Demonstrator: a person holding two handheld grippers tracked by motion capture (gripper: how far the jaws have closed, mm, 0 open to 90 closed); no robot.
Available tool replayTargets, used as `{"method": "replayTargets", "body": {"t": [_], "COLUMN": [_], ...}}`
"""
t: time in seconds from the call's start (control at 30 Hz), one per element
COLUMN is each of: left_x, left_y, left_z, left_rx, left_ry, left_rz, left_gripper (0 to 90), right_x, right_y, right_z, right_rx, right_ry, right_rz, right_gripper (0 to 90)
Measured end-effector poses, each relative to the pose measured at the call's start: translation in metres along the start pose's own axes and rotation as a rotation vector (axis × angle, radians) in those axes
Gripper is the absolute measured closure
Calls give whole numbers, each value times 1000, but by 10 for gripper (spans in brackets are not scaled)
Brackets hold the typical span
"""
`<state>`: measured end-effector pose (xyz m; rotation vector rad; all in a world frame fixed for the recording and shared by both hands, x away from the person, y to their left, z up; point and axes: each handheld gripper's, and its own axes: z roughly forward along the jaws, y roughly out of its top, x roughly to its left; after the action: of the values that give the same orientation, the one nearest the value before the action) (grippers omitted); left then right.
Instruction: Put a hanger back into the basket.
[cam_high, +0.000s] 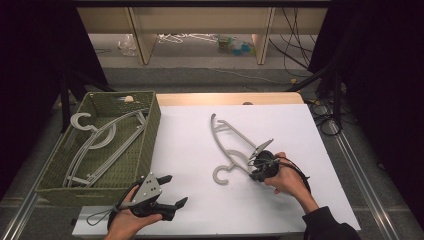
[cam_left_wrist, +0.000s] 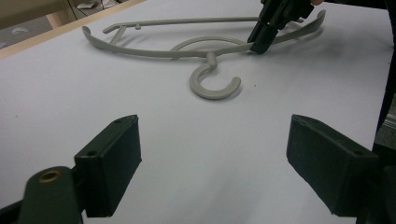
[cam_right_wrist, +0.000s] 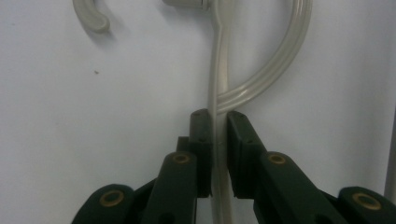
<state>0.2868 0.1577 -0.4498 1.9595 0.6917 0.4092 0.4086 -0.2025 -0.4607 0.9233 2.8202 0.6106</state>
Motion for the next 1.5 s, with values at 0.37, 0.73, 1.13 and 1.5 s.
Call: {"method": "replayTargets", "body": {"t": [0.37,0.73,1.13,1.5], "left_x": [1,2,5,-4], "left_y": [0,13,18,22], "left_z": [1,25,69,86], "left_rx": [3,2,85,150], "left_ry": [29,73,-2,-103], "left_rz": [26,128,307,465], "left_gripper": [197,276,340,443], "right_x": [10,34,54,62], "right_y": [-2,-3,-2,1], "right_z": [-18,-34,-39,-41], "right_rx": [-52,-87,-91,-89], "right_ry": [88,200,298,339], "right_rz": [-82,-174,-272,-321], "right_gripper": [822,823,824,824]}}
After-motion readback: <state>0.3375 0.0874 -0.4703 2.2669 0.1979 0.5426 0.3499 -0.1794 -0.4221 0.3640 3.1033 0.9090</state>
